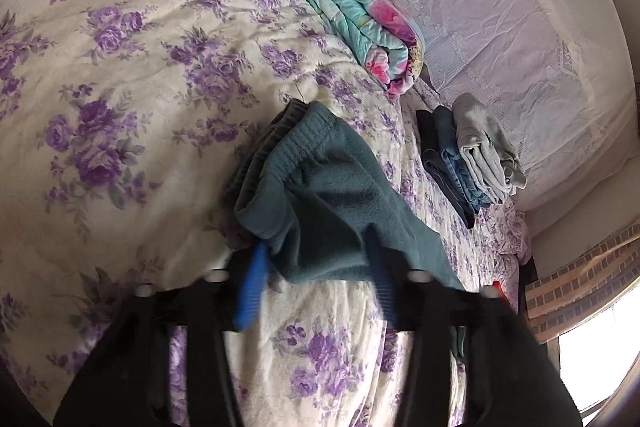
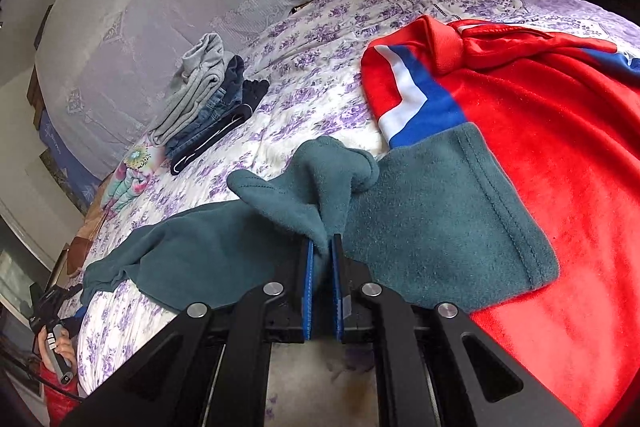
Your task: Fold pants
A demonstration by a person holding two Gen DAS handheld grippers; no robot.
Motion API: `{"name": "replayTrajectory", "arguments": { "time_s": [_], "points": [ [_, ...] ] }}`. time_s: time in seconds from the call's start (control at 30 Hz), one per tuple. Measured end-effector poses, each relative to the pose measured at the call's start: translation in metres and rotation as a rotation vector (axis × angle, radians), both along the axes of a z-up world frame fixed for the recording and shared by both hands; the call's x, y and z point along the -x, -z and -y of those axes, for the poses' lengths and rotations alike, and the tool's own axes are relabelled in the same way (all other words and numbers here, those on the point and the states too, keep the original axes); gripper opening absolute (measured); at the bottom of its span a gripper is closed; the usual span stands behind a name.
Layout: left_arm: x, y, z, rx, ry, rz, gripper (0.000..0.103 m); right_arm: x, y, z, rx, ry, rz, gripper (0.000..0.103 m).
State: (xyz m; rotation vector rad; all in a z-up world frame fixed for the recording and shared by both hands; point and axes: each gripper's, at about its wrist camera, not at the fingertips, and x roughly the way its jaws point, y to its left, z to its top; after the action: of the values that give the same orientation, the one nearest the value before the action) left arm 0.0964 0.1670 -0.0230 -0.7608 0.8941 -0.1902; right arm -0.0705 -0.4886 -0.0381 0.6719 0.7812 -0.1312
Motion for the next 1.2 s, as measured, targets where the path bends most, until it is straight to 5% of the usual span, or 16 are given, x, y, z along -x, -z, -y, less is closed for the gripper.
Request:
{"name": "replayTrajectory", "arguments": {
  "time_s": [0.03, 0.13, 0.3, 0.53, 0.7, 0.77, 0.8, 0.97, 1.03, 1.07, 1.1, 1.2],
  "points": [
    [-0.001, 0.000, 0.001, 0.020, 0.021, 0.001, 0.005, 0.001, -0.001, 0.001, 0.001, 0.004, 0.006, 0.009],
    [0.003, -0.015, 0.005, -0.030, 0.028, 0.056, 0.005, 0.005, -0.008, 0.001, 0.015, 0.019, 0.038, 0.009],
    [-0.005, -0.042, -0.003, 0.062, 0.037, 0.137, 0.004, 0.005, -0.023, 0.017, 0.011, 0.060, 0.067, 0.007],
    [-0.071, -0.085, 0.015, 0.027, 0.034, 0.217, 0.004, -0.046, -0.066, 0.059, 0.056, 0.078, 0.091, 0.005],
    [-0.112, -0.079, 0.025, 0.043, 0.028, 0.182, 0.004, -0.078, -0.076, 0.060, 0.067, 0.012, 0.024, 0.010],
    [-0.112, -0.074, 0.029, 0.023, 0.044, 0.183, 0.004, -0.068, -0.078, 0.030, 0.135, -0.066, -0.016, 0.070],
    [-0.111, -0.072, 0.031, 0.012, 0.045, 0.189, 0.004, -0.059, -0.079, 0.013, 0.197, -0.081, -0.025, 0.077],
    [-0.109, -0.066, 0.029, 0.030, 0.051, 0.183, 0.004, -0.033, -0.060, -0.059, 0.470, -0.168, -0.134, 0.077],
    [-0.107, -0.068, 0.027, 0.019, 0.046, 0.189, 0.004, -0.037, -0.042, -0.061, 0.516, -0.168, -0.188, 0.070],
    [-0.106, -0.069, 0.025, 0.014, 0.042, 0.192, 0.004, -0.041, -0.033, -0.056, 0.512, -0.165, -0.212, 0.026],
    [-0.104, -0.069, 0.023, 0.014, 0.037, 0.191, 0.004, -0.045, -0.024, -0.048, 0.463, -0.171, -0.234, 0.005],
    [-0.105, -0.070, 0.019, 0.018, 0.027, 0.182, 0.004, -0.053, -0.023, -0.015, 0.186, -0.146, -0.160, 0.005]
  ]
}}
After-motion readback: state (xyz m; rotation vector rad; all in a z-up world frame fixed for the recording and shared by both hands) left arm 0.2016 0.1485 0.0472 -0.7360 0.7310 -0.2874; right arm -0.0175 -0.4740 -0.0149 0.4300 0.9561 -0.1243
